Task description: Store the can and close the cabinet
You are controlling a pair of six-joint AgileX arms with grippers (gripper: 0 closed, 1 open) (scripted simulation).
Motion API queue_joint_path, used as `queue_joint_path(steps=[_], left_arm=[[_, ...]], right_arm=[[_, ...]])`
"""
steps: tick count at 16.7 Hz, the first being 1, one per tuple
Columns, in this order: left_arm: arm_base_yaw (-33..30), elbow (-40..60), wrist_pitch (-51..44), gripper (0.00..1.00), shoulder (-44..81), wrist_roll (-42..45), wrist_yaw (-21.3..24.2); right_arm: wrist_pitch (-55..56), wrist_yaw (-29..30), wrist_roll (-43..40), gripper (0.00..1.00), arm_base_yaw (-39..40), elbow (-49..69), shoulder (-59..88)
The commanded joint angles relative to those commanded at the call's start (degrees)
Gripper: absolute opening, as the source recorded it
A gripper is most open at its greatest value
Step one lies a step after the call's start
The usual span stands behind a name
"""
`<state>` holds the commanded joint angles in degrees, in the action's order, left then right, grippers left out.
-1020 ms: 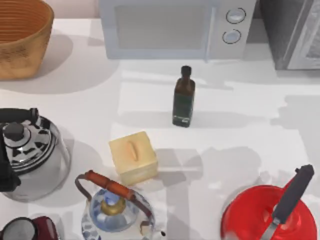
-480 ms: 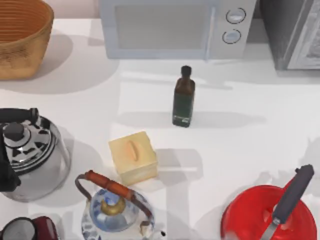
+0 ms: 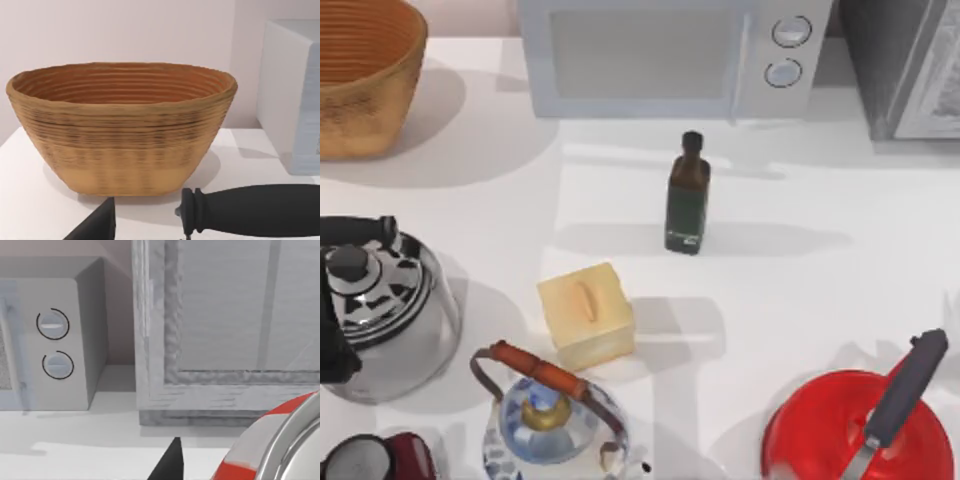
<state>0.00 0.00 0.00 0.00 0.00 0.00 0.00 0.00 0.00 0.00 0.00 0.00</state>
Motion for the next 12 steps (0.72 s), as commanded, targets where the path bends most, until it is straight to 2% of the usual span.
queue_joint_path(steps=[6,9,12], left_arm=[[0.0,0.0,0.0,1.00,0.0,0.0,0.0],[0.0,0.0,0.0,1.00,0.0,0.0,0.0],[0.0,0.0,0.0,1.00,0.0,0.0,0.0]], right_arm=[[-1.9,0.9,0.1,0.00,0.4,3.7,3.9],[-5.2,2.5,0.1,0.00,1.3,12.8,12.8],[-8.9,4.1,0.1,0.00,2.9,27.3,24.7]])
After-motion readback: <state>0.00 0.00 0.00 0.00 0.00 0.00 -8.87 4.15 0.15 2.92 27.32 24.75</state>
